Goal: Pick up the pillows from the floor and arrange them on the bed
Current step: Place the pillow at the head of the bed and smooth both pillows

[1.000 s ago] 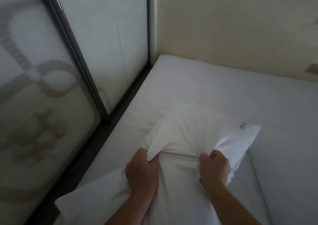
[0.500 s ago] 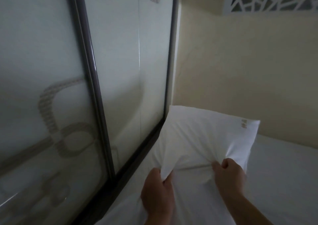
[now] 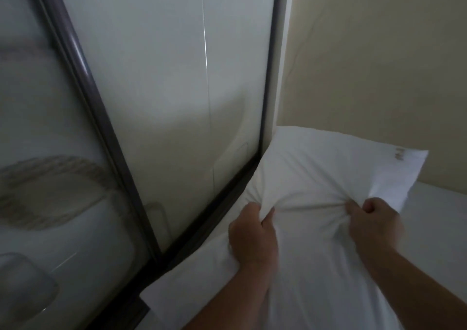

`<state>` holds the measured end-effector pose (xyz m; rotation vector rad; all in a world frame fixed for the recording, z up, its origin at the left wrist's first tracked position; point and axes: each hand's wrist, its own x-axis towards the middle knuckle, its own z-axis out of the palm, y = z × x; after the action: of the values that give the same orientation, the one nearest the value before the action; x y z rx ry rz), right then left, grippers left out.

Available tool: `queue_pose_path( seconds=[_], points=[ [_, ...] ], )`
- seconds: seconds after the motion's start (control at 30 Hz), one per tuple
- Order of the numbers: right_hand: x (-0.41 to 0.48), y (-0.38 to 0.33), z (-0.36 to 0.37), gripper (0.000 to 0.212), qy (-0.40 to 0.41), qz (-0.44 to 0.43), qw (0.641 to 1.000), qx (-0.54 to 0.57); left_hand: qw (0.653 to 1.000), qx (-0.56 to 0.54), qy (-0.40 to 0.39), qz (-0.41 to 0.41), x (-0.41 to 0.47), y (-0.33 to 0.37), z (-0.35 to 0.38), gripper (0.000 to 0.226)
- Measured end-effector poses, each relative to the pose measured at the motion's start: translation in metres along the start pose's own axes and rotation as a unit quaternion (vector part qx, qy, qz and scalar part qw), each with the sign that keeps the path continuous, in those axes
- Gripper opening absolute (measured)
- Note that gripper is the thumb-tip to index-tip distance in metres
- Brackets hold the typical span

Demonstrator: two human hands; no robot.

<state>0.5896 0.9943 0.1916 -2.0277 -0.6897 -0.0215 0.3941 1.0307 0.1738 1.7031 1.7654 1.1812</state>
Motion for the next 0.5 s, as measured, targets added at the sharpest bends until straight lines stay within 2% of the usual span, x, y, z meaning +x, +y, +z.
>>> queue_pose_path(
  seconds=[0.13,0.17,0.2,0.23,0.27,0.33,0.4,0.5],
  points=[
    [0.043,0.016,0.037,0.036,0.012,0.002,0.999,0.034,1.000,-0.020,-0.004,0.021,0.034,0.000,0.044,0.030],
    [0.050,0.024,0.046,0.027,-0.005,-0.003,1.000,0.026,0.999,0.003,-0.035,0.039,0.038,-0.010,0.055,0.029],
    [0.053,0.032,0.053,0.015,-0.046,0.008,0.999,0.015,0.992,0.055,-0.100,0.049,0.038,-0.025,0.066,0.036],
    [0.051,0.043,0.062,0.024,-0.113,0.041,0.993,0.000,0.973,0.123,-0.189,0.048,0.032,-0.045,0.073,0.052],
    [0.044,0.056,0.071,0.043,-0.187,0.071,0.980,-0.010,0.945,0.184,-0.270,0.038,0.024,-0.069,0.077,0.065],
    [0.019,0.078,0.085,0.068,-0.283,0.062,0.953,-0.089,0.907,0.245,-0.341,0.017,0.006,-0.110,0.078,0.081],
    [-0.008,0.086,0.096,0.084,-0.301,-0.006,0.932,-0.202,0.901,0.239,-0.363,0.012,0.000,-0.129,0.078,0.090],
    [-0.037,0.083,0.099,0.110,-0.316,-0.028,0.912,-0.259,0.884,0.213,-0.415,0.004,0.012,-0.131,0.068,0.111]
  ],
)
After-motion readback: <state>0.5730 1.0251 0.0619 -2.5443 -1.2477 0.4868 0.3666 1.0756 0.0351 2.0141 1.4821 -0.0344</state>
